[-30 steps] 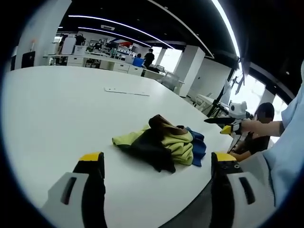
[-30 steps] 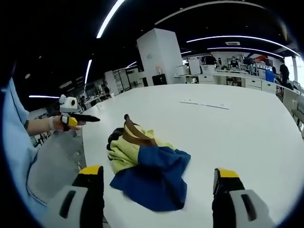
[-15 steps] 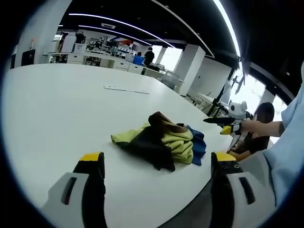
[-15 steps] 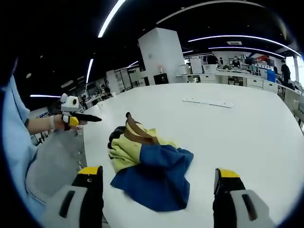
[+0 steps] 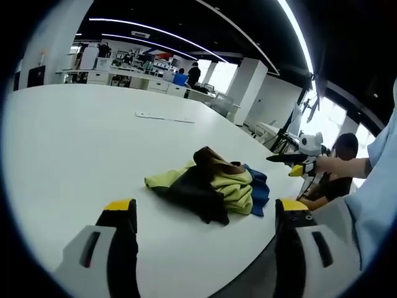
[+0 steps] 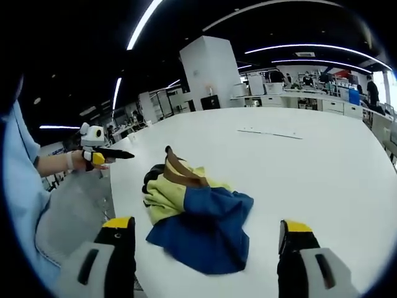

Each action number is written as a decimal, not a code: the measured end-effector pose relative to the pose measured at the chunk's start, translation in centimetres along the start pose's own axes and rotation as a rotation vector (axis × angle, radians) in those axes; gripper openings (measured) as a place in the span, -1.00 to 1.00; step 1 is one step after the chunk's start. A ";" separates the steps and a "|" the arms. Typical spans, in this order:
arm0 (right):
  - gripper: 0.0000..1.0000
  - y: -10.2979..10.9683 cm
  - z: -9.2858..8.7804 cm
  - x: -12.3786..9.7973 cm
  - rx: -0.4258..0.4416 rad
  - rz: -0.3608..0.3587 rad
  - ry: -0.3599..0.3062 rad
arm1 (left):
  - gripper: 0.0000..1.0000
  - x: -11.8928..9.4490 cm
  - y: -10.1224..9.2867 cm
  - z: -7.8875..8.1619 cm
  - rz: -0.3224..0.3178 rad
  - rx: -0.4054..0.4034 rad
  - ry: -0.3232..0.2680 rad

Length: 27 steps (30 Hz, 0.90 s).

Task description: Fold the garment on the visible template until the final outline fits inside the template.

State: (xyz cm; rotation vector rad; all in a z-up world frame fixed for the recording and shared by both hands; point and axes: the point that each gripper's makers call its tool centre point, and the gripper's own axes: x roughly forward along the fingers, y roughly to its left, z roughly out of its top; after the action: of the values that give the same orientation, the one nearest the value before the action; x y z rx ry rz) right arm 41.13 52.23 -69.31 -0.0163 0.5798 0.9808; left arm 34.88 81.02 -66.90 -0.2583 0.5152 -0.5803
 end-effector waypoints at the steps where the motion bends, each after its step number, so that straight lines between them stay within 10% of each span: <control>1: 0.93 0.0 0.0 0.0 0.000 0.000 -0.001 | 0.79 0.0 0.0 0.0 0.000 0.001 0.000; 27: 0.67 -1.2 0.0 1.2 -0.023 0.006 0.032 | 0.39 3.1 -0.5 1.0 -0.039 0.028 -0.010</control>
State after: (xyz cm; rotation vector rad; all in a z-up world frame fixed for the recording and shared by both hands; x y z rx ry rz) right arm 42.60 52.46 -70.21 -0.0515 0.5984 0.9943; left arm 37.36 78.93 -67.10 -0.2455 0.4926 -0.6233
